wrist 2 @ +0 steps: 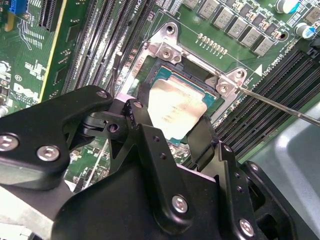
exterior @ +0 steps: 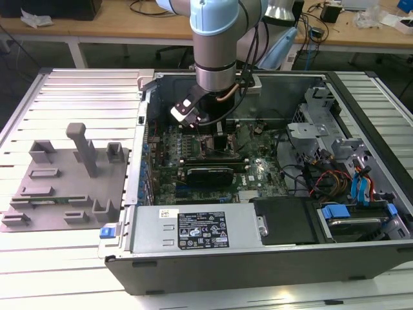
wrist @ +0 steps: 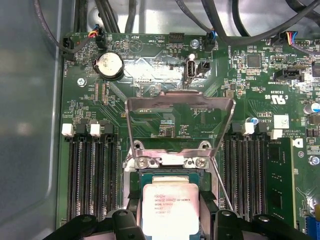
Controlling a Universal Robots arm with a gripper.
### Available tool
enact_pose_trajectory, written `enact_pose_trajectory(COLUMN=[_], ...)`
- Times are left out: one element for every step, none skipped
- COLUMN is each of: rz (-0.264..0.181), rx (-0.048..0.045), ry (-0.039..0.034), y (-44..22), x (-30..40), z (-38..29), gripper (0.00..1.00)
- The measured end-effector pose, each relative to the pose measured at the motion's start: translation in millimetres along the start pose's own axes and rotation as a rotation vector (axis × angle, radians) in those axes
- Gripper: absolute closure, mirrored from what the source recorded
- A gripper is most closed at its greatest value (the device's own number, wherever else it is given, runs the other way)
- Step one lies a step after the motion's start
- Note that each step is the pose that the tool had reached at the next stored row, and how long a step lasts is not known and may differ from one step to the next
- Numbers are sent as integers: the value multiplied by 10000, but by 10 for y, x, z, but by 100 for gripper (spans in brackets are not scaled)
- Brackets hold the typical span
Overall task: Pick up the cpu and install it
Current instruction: 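Place the cpu into insertion slot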
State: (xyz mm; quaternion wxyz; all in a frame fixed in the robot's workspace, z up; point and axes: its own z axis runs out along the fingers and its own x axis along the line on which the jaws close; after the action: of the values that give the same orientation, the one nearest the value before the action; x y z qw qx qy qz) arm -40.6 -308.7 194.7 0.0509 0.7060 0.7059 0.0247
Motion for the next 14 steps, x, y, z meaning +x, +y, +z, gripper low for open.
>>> enact_pose_trajectory(rz=[-1, 0, 0, -2, -1, 0, 1, 0, -1, -1, -1, -1, -1, -1], rx=[0, -1, -1, 0, 0, 0, -1, -1, 1, 1, 1, 1, 0, 0], ry=[0, 0, 2, 3, 2, 1, 1, 1, -1, -2, -2, -1, 0, 0], y=[0, 0, 0, 0, 0, 0, 0, 0, -1, -1, 0, 0, 0, 0], x=[-1, -1, -2, -5, -5, -5, -6, -6, -7, -7, -7, -6, -6, -6], z=[0, 0, 0, 1, 0, 0, 0, 0, 1, 2, 2, 3, 3, 3], gripper=[45, 45, 45, 45, 45, 45, 45, 45, 45, 45, 45, 45, 45, 45])
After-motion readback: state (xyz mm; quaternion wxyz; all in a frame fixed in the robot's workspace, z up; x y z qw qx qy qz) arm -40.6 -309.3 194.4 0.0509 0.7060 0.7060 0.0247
